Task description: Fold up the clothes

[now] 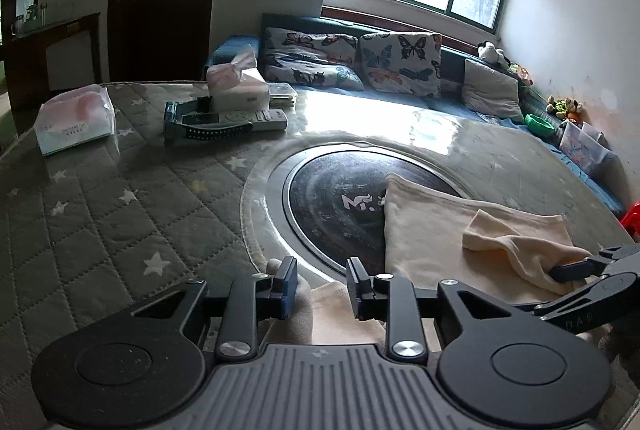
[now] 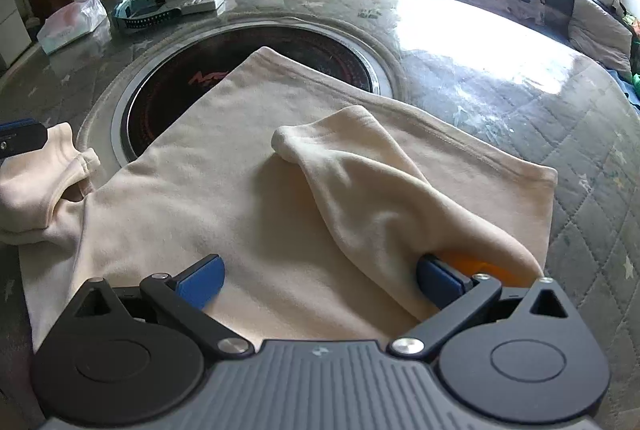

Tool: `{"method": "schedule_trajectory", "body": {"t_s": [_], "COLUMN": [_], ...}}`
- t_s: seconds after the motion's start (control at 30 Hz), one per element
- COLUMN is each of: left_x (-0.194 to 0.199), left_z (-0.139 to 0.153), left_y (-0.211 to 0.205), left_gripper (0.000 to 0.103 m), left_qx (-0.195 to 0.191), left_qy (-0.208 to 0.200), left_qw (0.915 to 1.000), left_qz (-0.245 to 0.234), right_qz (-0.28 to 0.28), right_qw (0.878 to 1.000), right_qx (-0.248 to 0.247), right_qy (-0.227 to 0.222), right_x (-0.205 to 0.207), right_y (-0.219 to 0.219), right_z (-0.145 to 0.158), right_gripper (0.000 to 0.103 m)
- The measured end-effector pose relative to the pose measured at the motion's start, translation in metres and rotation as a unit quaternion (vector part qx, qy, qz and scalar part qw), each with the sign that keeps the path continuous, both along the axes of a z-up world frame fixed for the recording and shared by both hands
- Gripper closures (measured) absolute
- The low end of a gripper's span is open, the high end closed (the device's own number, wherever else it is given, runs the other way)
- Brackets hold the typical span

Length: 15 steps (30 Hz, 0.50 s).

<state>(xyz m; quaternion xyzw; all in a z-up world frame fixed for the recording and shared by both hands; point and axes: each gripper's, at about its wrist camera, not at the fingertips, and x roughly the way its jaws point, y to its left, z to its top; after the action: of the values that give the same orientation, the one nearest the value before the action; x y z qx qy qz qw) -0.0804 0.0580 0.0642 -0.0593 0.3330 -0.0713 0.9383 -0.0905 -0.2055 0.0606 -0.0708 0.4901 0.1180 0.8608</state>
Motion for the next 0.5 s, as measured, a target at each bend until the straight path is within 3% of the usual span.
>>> {"method": "schedule_trajectory", "body": {"t_s": [0.2, 0.5], "left_x": [0.0008, 0.0007], "left_z": [0.0006, -0.0019], "left_y": [0.0043, 0.0056], "left_gripper": [0.068, 0.068], "left_qx": [-0.004, -0.003], "left_qy": [0.000, 0.006], "left_qw": [1.0000, 1.0000], "left_qz": [0.004, 0.005], "right_qz": [-0.006, -0.015], "right_qw": [1.000, 1.000], "right_qx": [0.001, 0.000], "right_qy": [-0.014, -0.017], "right_x": [-0.0039, -0.0026], "right_y": [0.0001, 0.0013], "right_z": [-0.0015, -0.0022], "right_gripper": [0.000, 0.000]}}
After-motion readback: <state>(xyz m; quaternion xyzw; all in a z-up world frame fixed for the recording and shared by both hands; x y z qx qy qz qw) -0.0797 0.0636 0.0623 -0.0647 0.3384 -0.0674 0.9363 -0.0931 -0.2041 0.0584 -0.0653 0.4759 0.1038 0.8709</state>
